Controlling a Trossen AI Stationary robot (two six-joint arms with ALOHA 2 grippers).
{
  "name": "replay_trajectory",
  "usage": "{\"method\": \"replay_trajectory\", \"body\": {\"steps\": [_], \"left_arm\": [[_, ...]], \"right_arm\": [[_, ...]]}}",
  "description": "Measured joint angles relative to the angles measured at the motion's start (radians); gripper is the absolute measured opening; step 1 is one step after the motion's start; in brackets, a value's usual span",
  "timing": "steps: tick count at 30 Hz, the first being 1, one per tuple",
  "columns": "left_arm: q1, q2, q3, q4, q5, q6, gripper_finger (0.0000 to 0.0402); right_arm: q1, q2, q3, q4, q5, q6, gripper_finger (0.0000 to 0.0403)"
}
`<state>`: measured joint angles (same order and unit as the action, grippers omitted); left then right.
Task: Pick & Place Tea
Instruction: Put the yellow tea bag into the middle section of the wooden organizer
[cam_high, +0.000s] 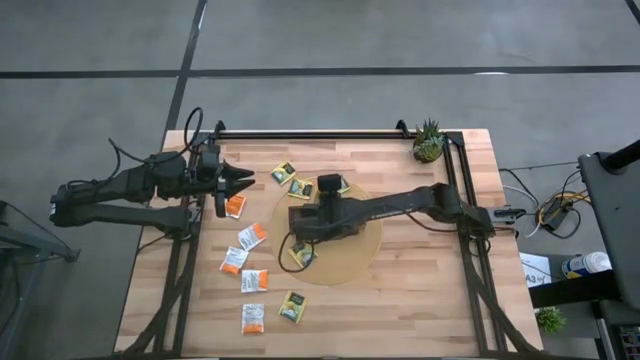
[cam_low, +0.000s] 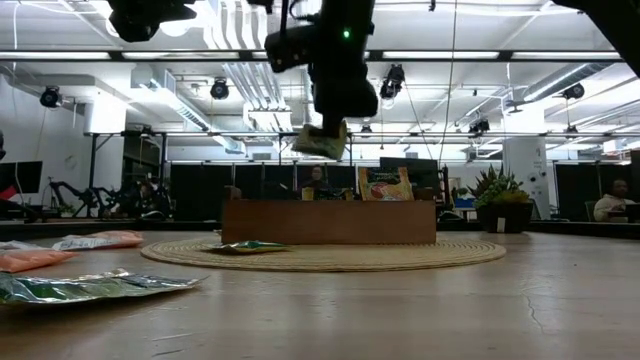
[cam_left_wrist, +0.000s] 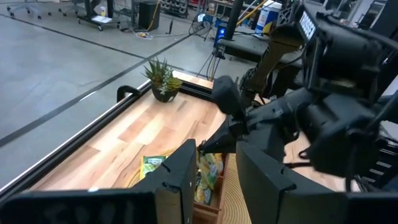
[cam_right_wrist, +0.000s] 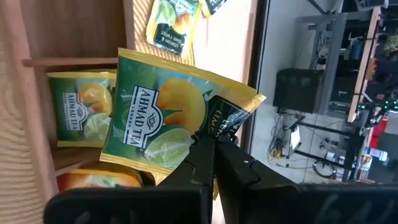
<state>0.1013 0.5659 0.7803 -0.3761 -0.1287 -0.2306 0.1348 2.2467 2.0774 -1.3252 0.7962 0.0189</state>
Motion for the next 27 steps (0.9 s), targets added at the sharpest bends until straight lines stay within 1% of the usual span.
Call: {"method": "replay_trajectory", "body": {"steps": [5, 14, 20, 27], "left_arm": [[0.0, 0.0, 0.0, 0.0, 0.0, 0.0, 0.0108], [0.0, 0.0, 0.0, 0.001, 0.0, 0.002, 0.0108], [0.0, 0.0, 0.0, 0.001, 0.0, 0.002, 0.0108], [0.0, -0.001, 0.0, 0.001, 0.001, 0.014, 0.0108]], "right_arm": [[0.007, 0.0, -0.064, 0.042, 0.044, -0.004, 0.0008], [0.012, -0.001, -0.134, 0.12, 0.044, -0.071, 0.0008], [0.011, -0.001, -0.188, 0.141, 0.044, -0.075, 0.0008], [0.011, -0.001, -0.208, 0.215, 0.043, -0.123, 0.0008]]}}
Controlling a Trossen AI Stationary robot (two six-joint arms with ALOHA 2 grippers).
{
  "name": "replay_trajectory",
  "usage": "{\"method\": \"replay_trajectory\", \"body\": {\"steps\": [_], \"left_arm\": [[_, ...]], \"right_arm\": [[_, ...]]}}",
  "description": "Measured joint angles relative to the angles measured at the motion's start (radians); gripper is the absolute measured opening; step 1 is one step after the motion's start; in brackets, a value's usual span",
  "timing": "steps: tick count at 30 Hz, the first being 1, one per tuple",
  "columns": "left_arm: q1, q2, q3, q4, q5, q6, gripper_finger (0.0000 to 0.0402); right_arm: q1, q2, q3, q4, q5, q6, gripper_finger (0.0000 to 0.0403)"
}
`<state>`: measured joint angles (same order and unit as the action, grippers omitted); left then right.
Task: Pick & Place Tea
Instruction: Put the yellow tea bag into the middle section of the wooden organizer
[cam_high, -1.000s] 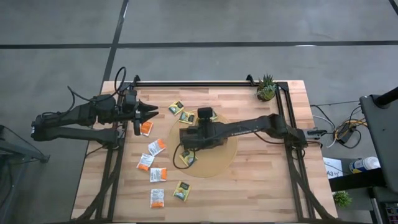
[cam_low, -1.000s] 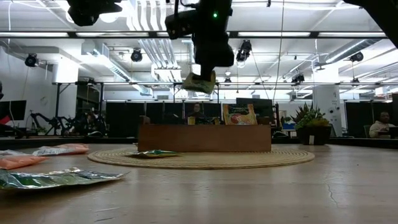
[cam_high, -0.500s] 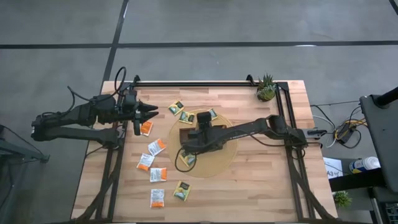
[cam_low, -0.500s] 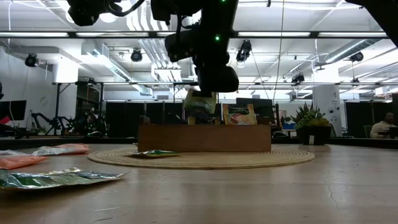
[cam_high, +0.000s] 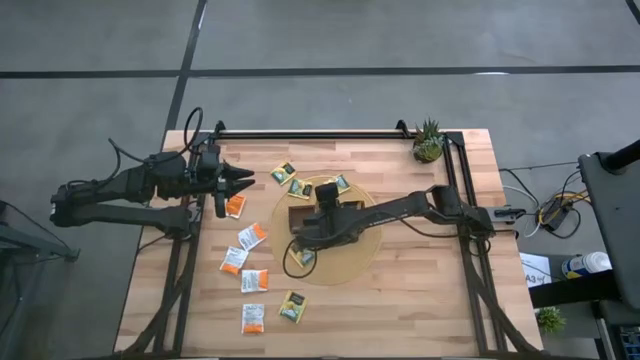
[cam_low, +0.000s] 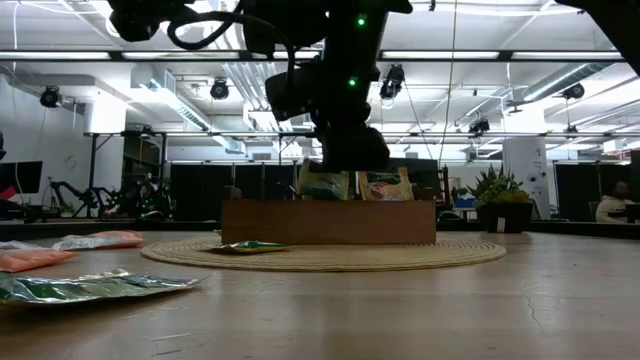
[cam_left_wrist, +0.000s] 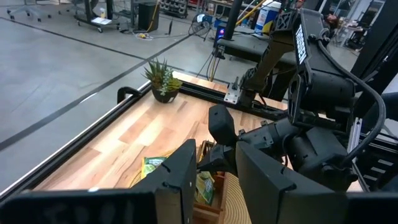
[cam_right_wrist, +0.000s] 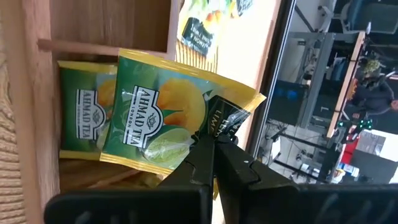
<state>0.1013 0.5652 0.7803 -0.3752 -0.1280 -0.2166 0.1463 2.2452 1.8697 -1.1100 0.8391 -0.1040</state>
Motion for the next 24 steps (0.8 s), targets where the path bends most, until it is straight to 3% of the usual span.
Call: {"method": "replay_trajectory", "body": {"steps": [15, 24], "left_arm": [[0.0, 0.0, 0.0, 0.0, 0.0, 0.008, 0.0108], [0.0, 0.0, 0.0, 0.0, 0.0, 0.008, 0.0108]], "right_arm": [[0.0, 0.0, -0.033, 0.001, -0.007, -0.042, 0.0008], [-0.003, 0.0, -0.035, 0.002, -0.089, -0.049, 0.0018]]}}
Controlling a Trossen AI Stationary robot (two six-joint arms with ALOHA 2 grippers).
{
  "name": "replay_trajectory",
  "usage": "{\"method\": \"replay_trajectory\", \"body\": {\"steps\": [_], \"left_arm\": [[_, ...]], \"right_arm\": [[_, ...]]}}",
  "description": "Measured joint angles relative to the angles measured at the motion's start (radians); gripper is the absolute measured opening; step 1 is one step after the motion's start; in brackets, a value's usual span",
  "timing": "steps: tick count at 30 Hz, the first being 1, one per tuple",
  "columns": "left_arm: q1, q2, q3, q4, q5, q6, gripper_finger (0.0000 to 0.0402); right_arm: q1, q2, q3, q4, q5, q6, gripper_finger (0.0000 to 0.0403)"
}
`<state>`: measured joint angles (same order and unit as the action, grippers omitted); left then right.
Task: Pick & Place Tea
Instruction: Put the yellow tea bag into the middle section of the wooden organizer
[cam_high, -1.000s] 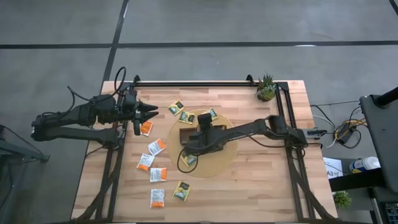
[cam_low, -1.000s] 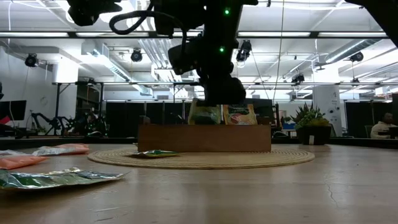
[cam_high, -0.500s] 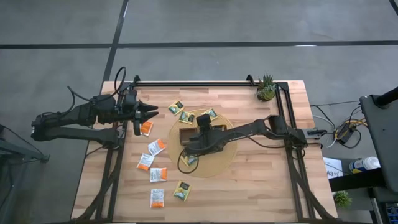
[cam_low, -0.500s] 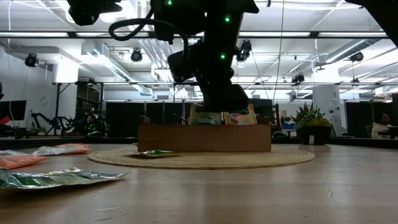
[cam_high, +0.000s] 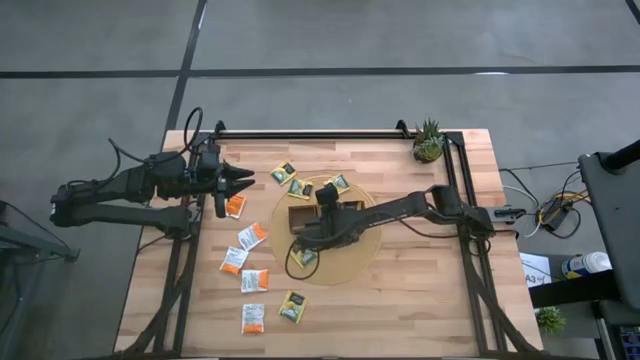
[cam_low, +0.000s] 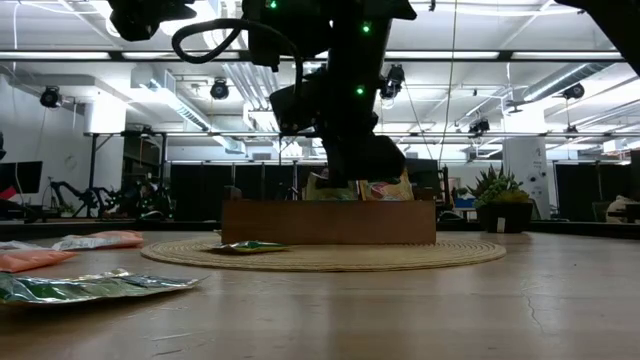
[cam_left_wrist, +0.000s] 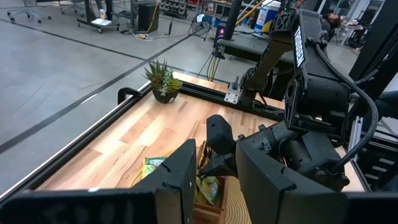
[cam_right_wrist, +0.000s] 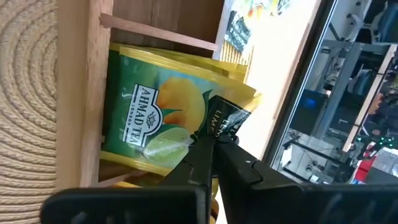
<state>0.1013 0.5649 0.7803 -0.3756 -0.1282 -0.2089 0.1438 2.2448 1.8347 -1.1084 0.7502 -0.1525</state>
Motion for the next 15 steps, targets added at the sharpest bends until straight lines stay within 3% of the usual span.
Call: {"method": "replay_trajectory", "body": {"steps": [15], "left_arm": [[0.0, 0.0, 0.0, 0.0, 0.0, 0.0, 0.0108]], "right_arm": [[0.0, 0.0, 0.002, -0.003, 0.043, -0.03, 0.0102]]}}
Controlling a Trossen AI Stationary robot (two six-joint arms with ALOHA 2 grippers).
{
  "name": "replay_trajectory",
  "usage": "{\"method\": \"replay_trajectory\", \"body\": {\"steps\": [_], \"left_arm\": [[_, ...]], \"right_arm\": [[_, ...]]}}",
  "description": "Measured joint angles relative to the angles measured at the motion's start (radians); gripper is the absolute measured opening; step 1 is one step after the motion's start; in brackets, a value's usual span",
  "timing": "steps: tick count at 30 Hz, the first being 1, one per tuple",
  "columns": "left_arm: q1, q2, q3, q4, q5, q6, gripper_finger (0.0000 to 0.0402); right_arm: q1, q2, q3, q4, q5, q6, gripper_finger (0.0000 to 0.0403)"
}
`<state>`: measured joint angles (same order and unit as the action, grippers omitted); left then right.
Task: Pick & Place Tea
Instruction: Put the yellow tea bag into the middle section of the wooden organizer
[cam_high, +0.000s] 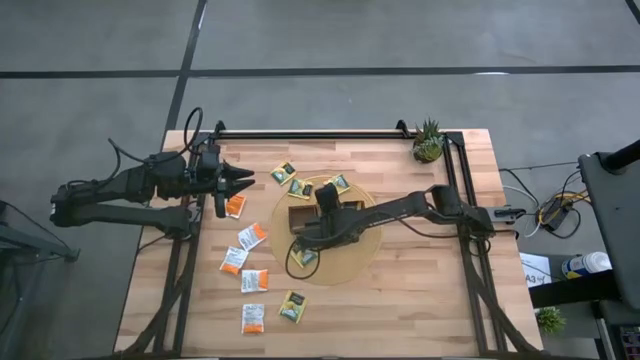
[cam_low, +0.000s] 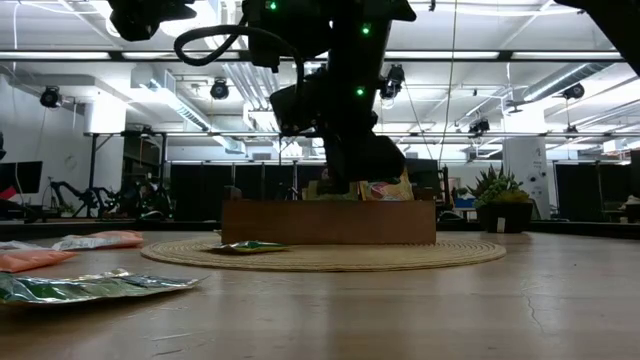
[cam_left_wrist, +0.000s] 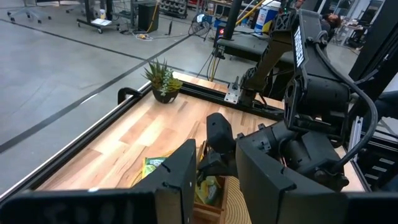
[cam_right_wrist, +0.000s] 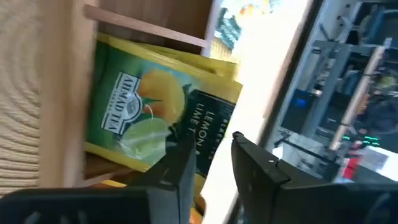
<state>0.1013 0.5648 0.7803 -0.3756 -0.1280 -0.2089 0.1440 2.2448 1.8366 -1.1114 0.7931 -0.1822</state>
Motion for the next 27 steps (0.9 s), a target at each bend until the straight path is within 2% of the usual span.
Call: {"method": "replay_trajectory", "body": {"steps": [5, 12, 18, 21, 27], "left_arm": [[0.0, 0.0, 0.0, 0.0, 0.0, 0.0, 0.0108], [0.0, 0.0, 0.0, 0.0, 0.0, 0.0, 0.0108], [0.0, 0.0, 0.0, 0.0, 0.0, 0.0, 0.0108], [0.0, 0.0, 0.0, 0.0, 0.0, 0.0, 0.0108], [0.0, 0.0, 0.0, 0.0, 0.0, 0.0, 0.0108]], "right_arm": [[-0.002, -0.018, 0.002, 0.003, 0.046, -0.019, 0.0117], [-0.017, -0.063, 0.002, 0.014, 0.046, 0.006, 0.0131], [-0.038, -0.143, 0.002, 0.018, 0.021, 0.141, 0.0135], [-0.067, -0.213, 0.002, 0.025, -0.09, 0.217, 0.0135], [-0.174, -0.327, 0.001, 0.053, -0.433, 0.28, 0.0135]]}}
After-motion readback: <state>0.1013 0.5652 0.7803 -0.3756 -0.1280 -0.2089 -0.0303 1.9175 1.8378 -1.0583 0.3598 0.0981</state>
